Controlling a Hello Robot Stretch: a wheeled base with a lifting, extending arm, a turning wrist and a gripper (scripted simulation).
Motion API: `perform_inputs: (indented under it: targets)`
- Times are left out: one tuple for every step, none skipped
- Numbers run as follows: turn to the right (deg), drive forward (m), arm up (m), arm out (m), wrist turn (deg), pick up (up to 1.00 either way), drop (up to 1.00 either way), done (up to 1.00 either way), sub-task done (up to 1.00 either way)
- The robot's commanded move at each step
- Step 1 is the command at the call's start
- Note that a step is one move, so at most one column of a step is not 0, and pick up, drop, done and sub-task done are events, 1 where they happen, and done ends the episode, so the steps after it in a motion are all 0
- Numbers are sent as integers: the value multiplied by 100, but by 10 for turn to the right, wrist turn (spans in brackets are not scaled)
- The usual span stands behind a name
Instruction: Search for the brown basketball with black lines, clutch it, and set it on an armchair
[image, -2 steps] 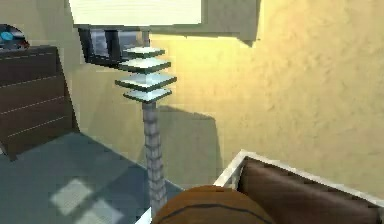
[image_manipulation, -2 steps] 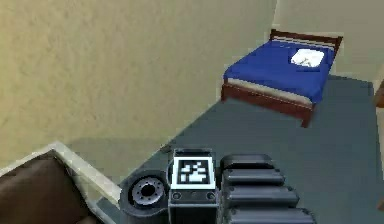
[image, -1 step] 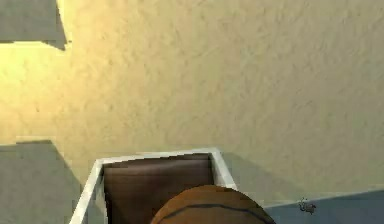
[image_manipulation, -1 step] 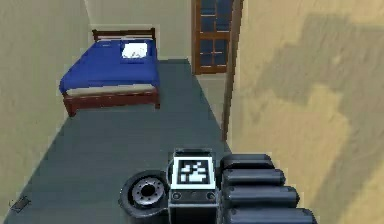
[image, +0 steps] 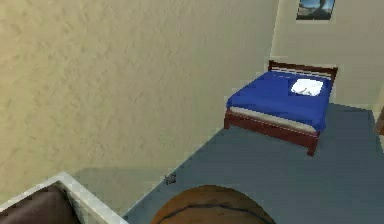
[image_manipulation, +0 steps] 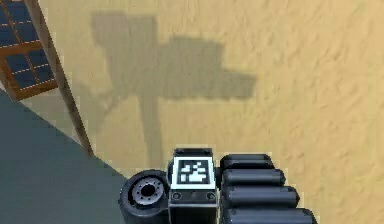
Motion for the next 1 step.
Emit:
perform_inputs:
  targets:
    - [240,0,0,0,0,0,0,0,0]
